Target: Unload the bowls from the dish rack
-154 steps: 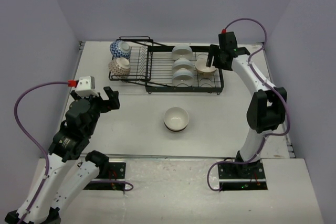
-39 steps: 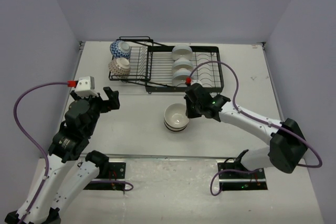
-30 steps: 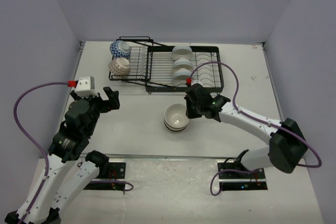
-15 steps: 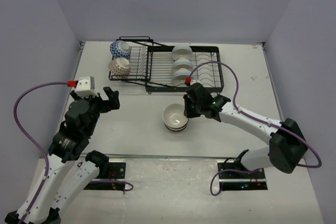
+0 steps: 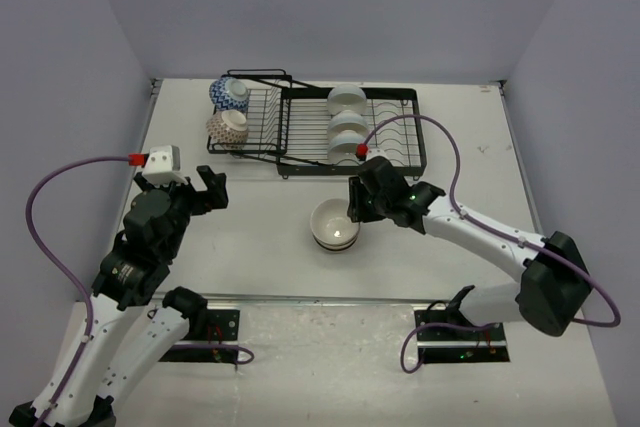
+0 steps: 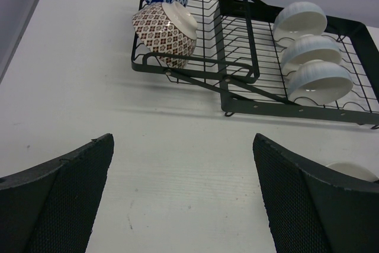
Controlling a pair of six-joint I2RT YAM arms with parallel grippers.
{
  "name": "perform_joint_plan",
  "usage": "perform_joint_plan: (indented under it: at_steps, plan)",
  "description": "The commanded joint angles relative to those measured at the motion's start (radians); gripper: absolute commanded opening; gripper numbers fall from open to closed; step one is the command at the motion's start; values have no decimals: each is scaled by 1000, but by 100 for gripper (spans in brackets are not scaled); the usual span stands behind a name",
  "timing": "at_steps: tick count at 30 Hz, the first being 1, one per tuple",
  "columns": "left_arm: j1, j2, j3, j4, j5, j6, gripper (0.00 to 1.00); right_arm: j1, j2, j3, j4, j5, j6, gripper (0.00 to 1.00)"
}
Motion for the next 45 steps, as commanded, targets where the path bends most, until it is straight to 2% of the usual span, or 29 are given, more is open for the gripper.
perform_joint_plan:
  at_steps: [1,6,7,8,11,15,19,22,26,30,33,35,38,44,45]
  plan:
    - [5,4,-2,34,12,21,100,-4,-55,16,-3,45,-6,38]
    - [5,4,-2,36,12,21,100,-10,-62,19,-27,74,-9,38]
    - [5,4,-2,34,12,21,100,-12,-66,17,-29,77,-10,36]
    - [5,4,-2,34,14,21,100,-13,-69,17,-29,74,-10,29]
    - [5,4,-2,34,15,21,100,-15,-70,17,-29,63,-10,20]
    - [5,4,-2,36,15,21,100,-13,-47,19,-29,56,-13,14]
    - [5,7,-2,36,15,21,100,-15,-32,19,-31,50,-12,13]
    - [5,7,-2,36,17,21,100,-13,-44,17,-31,56,-12,17]
    - [5,7,-2,36,14,21,100,-16,-56,23,-29,43,-18,17]
    - [5,5,-3,34,14,21,100,-29,-50,14,-11,5,-23,8]
    - [5,5,-3,36,14,21,100,-33,-35,9,-1,-13,-23,7]
    - [5,7,-3,34,14,21,100,-33,-32,8,-1,-12,-20,8]
    - [5,7,-3,34,15,21,100,-35,-56,8,-3,19,-13,19]
    - [5,7,-3,36,14,23,100,-128,-133,37,-32,22,-32,29]
    - [5,8,-3,34,14,23,100,-151,-141,42,-32,25,-35,34]
